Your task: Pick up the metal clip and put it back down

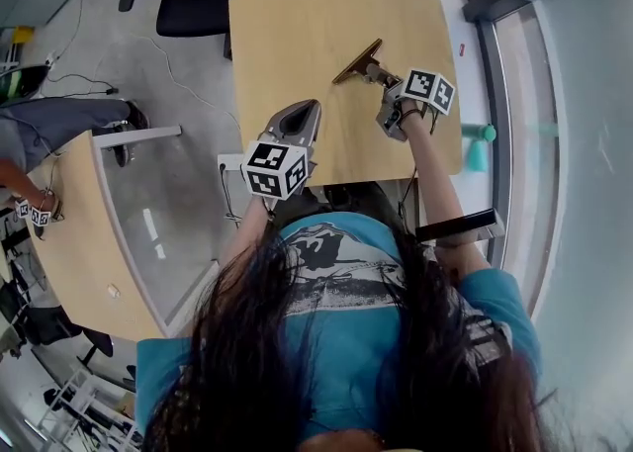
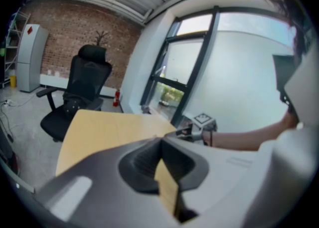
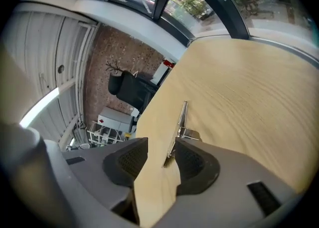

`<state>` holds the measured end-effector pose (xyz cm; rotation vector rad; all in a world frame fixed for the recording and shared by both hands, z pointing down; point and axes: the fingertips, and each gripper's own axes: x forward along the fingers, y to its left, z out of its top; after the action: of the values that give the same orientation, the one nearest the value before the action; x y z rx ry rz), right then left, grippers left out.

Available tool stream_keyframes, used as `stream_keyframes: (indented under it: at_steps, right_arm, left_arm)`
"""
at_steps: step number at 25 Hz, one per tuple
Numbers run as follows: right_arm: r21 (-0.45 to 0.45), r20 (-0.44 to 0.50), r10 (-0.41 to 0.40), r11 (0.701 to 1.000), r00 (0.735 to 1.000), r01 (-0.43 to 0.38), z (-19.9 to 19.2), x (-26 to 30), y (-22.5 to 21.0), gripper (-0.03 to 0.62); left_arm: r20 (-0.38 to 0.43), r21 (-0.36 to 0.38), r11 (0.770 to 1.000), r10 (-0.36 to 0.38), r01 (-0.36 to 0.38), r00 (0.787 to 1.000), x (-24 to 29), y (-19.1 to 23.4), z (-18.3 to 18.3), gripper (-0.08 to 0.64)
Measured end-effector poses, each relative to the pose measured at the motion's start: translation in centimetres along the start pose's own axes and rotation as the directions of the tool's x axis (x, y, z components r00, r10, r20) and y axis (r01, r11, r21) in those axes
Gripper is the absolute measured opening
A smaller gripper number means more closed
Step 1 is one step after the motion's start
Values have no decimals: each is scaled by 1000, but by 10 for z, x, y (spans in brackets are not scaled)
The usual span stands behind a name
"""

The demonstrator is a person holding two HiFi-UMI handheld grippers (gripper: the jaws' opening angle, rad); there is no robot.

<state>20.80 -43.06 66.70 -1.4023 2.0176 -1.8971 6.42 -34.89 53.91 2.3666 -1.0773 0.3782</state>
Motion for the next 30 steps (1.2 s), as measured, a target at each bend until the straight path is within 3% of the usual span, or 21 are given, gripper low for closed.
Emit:
stream_keyframes:
  at_steps: [2,6,16,26,30]
  right_arm:
    - [34,14,2,999,1000,-3,6,1,2,150]
    - [4,44,-47,999,998,47,13,-4,-5,150]
    - [86,-45,-106,990,993,109,2,34,-32,150]
    - [116,-25,-133,984,991,135,6,48,-35,149]
    - [125,-14,-137,983,991,137,6,50,-31,103]
  left_arm:
    - [2,-4,1000,14,-14,1000,-1,4,1,3]
    - [7,-19,999,41,-41,999,-5,11,-1,3]
    - [4,-28,997,79,-78,997,-14,19,-4,3]
    - [-14,-34,992,118,-118,993,-30,29,-16,3]
    - [-19,-35,991,126,-127,992,-35,30,-19,3]
